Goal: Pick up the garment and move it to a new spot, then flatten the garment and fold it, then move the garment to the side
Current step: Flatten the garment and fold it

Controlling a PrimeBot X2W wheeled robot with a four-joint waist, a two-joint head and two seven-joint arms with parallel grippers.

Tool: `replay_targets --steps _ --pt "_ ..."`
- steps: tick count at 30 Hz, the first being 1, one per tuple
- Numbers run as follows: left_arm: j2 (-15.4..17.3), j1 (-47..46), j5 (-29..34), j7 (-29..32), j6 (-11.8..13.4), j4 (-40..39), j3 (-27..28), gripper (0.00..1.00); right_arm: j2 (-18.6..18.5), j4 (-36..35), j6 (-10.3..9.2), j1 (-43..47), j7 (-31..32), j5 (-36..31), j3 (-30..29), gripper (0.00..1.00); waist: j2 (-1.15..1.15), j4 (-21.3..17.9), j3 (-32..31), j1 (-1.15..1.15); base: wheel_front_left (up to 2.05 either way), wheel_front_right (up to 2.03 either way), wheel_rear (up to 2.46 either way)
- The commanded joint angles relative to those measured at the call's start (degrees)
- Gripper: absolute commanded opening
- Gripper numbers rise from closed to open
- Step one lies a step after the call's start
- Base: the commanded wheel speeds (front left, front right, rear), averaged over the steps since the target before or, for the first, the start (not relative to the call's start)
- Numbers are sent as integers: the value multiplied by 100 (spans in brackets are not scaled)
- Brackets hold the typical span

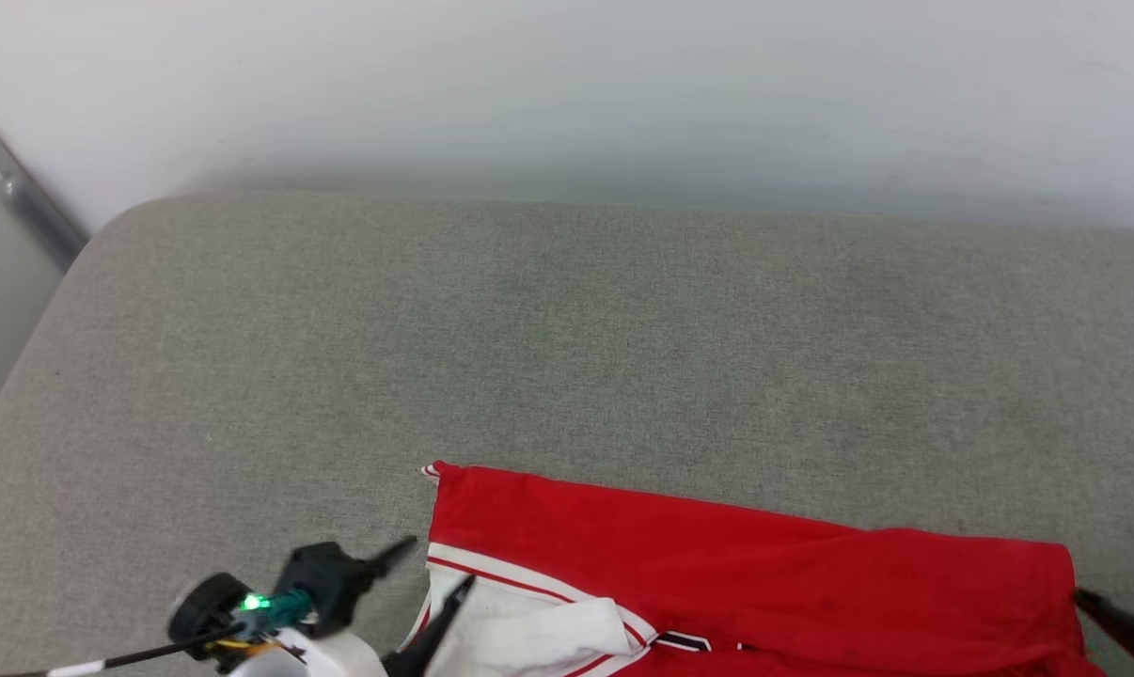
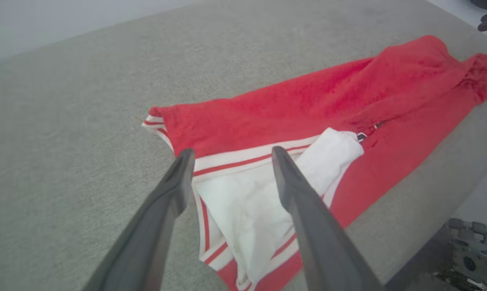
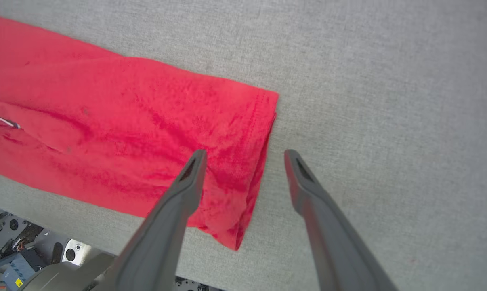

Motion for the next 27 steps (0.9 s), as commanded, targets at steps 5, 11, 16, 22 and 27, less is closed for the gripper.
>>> replay_targets --steps 5,11,16,22,27 --pt "-77 142 236 -874 584 -77 467 100 440 -485 -2 174 316 8 -658 100 0 -8 -15 0 0 0 0" --pt "-696 478 543 -1744 1236 -146 1730 100 1452 -614 -2 255 370 -647 -1469 100 0 29 108 0 0 0 0" --pt "-1232 827 1565 -1740 1008 -494 2693 100 2043 -319 -1 139 134 -930 -1782 100 0 82 264 0 0 0 0" --pt "-1783 1155 2394 -1741 383 -528 3288 100 2520 299 -1 88 -33 -1107 -1982 100 0 175 409 0 0 0 0" --pt "-2162 1269 2795 -1741 20 -439 3647 100 2715 766 -2 68 -172 -1204 -2050 100 0 266 477 0 0 0 0"
